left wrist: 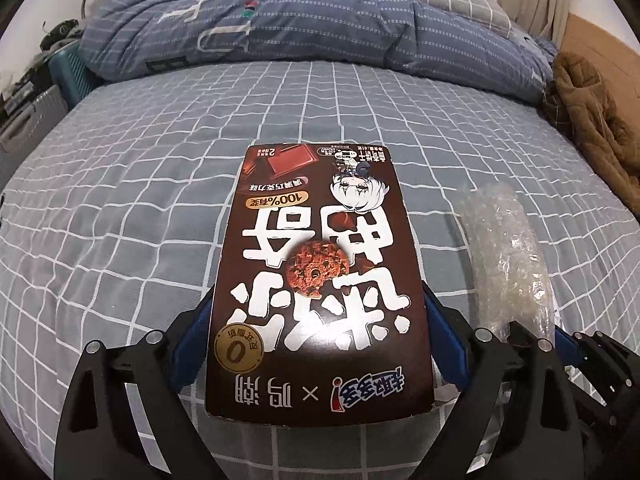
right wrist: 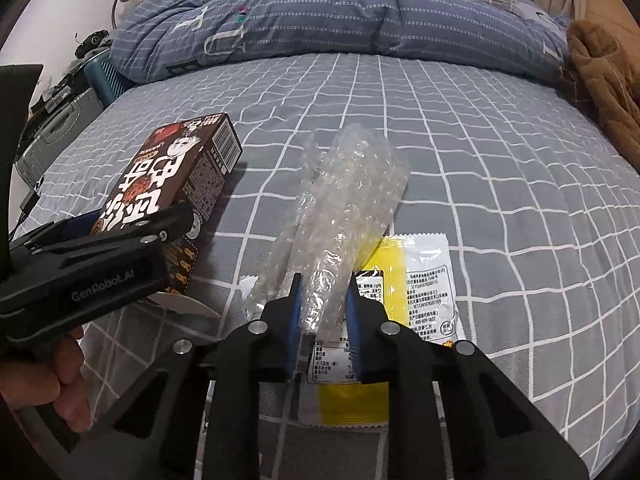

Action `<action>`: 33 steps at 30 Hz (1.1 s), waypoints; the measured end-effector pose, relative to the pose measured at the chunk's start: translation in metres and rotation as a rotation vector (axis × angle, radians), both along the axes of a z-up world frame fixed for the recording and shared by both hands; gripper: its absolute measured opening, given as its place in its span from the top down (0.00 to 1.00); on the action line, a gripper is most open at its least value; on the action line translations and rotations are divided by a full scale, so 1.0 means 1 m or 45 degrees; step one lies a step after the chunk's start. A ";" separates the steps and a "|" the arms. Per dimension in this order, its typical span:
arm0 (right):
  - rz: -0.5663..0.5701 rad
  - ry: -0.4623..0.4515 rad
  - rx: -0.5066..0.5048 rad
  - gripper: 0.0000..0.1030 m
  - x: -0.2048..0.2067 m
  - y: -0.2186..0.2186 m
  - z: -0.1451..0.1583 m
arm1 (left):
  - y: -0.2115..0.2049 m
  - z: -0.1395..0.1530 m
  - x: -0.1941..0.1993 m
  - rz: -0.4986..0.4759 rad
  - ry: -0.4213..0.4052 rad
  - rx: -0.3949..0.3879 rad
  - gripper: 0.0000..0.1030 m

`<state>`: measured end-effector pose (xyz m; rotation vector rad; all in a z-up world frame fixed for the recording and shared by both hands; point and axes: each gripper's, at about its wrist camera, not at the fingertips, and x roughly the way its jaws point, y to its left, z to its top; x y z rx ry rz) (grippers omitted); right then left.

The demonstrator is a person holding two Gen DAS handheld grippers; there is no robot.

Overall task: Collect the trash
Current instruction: 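Lift the snack box and bubble wrap and carry them toward the bin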

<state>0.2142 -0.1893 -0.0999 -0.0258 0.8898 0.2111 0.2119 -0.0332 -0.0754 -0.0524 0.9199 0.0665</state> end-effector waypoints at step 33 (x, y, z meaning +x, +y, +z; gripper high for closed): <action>-0.059 -0.165 -0.031 0.82 -0.051 -0.021 0.059 | 0.005 0.025 -0.033 -0.007 -0.035 -0.026 0.13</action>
